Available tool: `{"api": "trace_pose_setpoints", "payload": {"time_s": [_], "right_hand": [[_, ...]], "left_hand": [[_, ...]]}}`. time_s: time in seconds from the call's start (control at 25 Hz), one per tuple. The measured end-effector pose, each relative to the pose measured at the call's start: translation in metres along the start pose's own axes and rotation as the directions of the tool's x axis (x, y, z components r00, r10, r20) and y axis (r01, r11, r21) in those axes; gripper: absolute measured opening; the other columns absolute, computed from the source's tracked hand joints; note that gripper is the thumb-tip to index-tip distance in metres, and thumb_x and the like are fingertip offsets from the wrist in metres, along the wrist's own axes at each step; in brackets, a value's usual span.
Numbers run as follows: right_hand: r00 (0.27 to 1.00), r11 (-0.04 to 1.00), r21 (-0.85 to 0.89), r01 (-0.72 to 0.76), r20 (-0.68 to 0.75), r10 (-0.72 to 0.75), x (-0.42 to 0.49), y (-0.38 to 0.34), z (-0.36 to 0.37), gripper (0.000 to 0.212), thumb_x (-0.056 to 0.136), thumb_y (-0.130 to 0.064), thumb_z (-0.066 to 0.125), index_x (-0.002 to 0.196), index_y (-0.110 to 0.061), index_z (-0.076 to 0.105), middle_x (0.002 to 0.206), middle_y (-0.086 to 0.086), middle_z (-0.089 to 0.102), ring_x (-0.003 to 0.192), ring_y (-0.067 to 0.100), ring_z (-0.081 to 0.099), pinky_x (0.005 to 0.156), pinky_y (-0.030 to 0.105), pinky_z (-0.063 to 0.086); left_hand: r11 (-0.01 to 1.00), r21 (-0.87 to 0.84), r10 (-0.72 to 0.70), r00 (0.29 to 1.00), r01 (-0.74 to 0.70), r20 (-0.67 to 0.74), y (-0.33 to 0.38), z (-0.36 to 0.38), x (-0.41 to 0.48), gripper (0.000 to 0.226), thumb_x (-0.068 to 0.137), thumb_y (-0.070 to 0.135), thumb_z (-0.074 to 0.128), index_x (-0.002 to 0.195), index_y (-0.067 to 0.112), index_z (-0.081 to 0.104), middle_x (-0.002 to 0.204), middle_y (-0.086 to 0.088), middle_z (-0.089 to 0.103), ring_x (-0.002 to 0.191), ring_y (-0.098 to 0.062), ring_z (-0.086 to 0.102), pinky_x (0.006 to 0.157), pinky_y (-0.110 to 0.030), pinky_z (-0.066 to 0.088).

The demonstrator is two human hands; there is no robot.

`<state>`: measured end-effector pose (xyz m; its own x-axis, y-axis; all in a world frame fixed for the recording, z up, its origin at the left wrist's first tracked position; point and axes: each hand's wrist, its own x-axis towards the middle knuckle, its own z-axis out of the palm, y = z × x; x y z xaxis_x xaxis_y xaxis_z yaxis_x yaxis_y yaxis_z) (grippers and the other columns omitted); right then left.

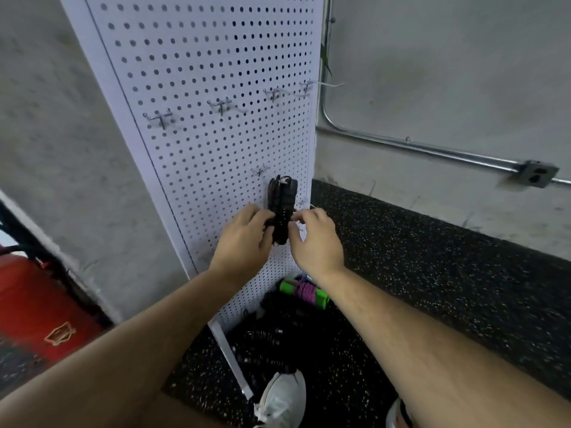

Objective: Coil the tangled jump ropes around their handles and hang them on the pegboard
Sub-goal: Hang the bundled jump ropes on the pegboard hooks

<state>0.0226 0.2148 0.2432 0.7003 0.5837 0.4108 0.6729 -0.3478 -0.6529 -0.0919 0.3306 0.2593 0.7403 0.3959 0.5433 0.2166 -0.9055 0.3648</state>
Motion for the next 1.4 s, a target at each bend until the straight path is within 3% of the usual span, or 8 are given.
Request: {"api": "trace_pose_setpoints", "payload": {"time_s": [0.12,0.24,0.52,0.72,0.96,1.12,1.28,1.4], "right_hand": [[0.98,0.977,-0.185,0.111,0.185,-0.076,-0.028,-0.005,0.011,0.021,0.1,-0.037,0.045,0.103,-0.021,0.058,0.104,0.001,0.06,0.097,0.025,0.058,0.072,0.042,0.051],[0.926,0.925,-0.333,0.181,0.373,-0.047,-0.059,0.007,0.032,0.027,0.101,-0.036,0.041,0.11,-0.016,0.057,0.113,0.007,0.063,0.104,0.03,0.059,0.078,0.042,0.05],[0.712,0.832,-0.484,0.272,0.683,0.164,-0.117,0.084,0.127,0.04,0.094,-0.037,0.053,0.128,-0.018,0.054,0.127,0.006,0.057,0.123,0.03,0.046,0.095,0.039,0.042],[0.692,0.786,-0.53,0.32,0.697,0.188,-0.13,0.112,0.191,0.069,0.09,-0.046,0.064,0.147,-0.017,0.038,0.141,0.009,0.05,0.131,0.033,0.038,0.106,0.044,0.03],[0.768,0.735,-0.583,0.346,0.627,0.135,-0.132,0.117,0.213,0.051,0.082,-0.033,0.071,0.125,-0.01,0.056,0.117,0.014,0.061,0.114,0.034,0.052,0.098,0.042,0.04],[0.804,0.698,-0.575,0.427,0.595,-0.002,-0.133,0.107,0.188,0.063,0.047,-0.045,0.085,0.099,-0.012,0.071,0.086,0.008,0.065,0.084,0.027,0.061,0.07,0.035,0.051],[0.88,0.676,-0.614,0.408,0.462,-0.111,-0.13,0.086,0.127,0.064,0.054,-0.046,0.079,0.106,-0.011,0.069,0.092,0.009,0.066,0.088,0.029,0.06,0.076,0.038,0.052],[0.921,0.704,-0.606,0.37,0.339,-0.193,-0.133,0.058,0.071,0.064,0.058,-0.043,0.08,0.112,-0.009,0.068,0.099,0.01,0.065,0.094,0.03,0.059,0.081,0.04,0.056]], "left_hand": [[0.996,-0.033,0.081,0.992,-0.078,0.096,0.001,0.015,-0.039,0.025,0.101,0.02,0.049,0.121,0.009,0.061,0.11,-0.007,0.058,0.09,-0.028,0.059,0.075,-0.043,0.05],[0.997,-0.075,0.015,0.967,0.004,0.253,-0.015,0.038,-0.077,0.024,0.099,0.02,0.046,0.118,0.011,0.057,0.112,-0.008,0.057,0.091,-0.031,0.06,0.078,-0.045,0.051],[0.984,0.161,-0.168,0.672,0.073,0.721,-0.077,0.116,-0.142,0.05,0.101,0.041,0.044,0.145,0.017,0.042,0.138,-0.009,0.046,0.126,-0.031,0.05,0.1,-0.043,0.044],[0.962,0.235,-0.268,0.605,0.136,0.75,-0.109,0.135,-0.152,0.052,0.102,0.043,0.044,0.148,0.02,0.038,0.147,-0.007,0.041,0.134,-0.028,0.045,0.107,-0.044,0.042],[0.953,0.251,-0.304,0.547,0.171,0.78,-0.123,0.14,-0.161,0.057,0.099,0.04,0.048,0.15,0.017,0.035,0.143,-0.009,0.043,0.132,-0.03,0.046,0.109,-0.047,0.042],[0.931,0.177,-0.335,0.555,0.319,0.761,-0.107,0.129,-0.155,0.051,0.099,0.032,0.052,0.144,0.012,0.039,0.137,-0.015,0.047,0.124,-0.033,0.053,0.102,-0.043,0.046],[0.862,0.05,-0.396,0.608,0.504,0.688,-0.063,0.108,-0.144,0.045,0.101,0.033,0.051,0.139,0.012,0.039,0.129,-0.018,0.056,0.113,-0.033,0.059,0.084,-0.034,0.044],[0.741,-0.122,-0.461,0.633,0.66,0.622,-0.019,0.082,-0.133,0.052,0.104,0.04,0.046,0.146,0.016,0.032,0.13,-0.013,0.061,0.114,-0.029,0.062,0.082,-0.027,0.041]]}}
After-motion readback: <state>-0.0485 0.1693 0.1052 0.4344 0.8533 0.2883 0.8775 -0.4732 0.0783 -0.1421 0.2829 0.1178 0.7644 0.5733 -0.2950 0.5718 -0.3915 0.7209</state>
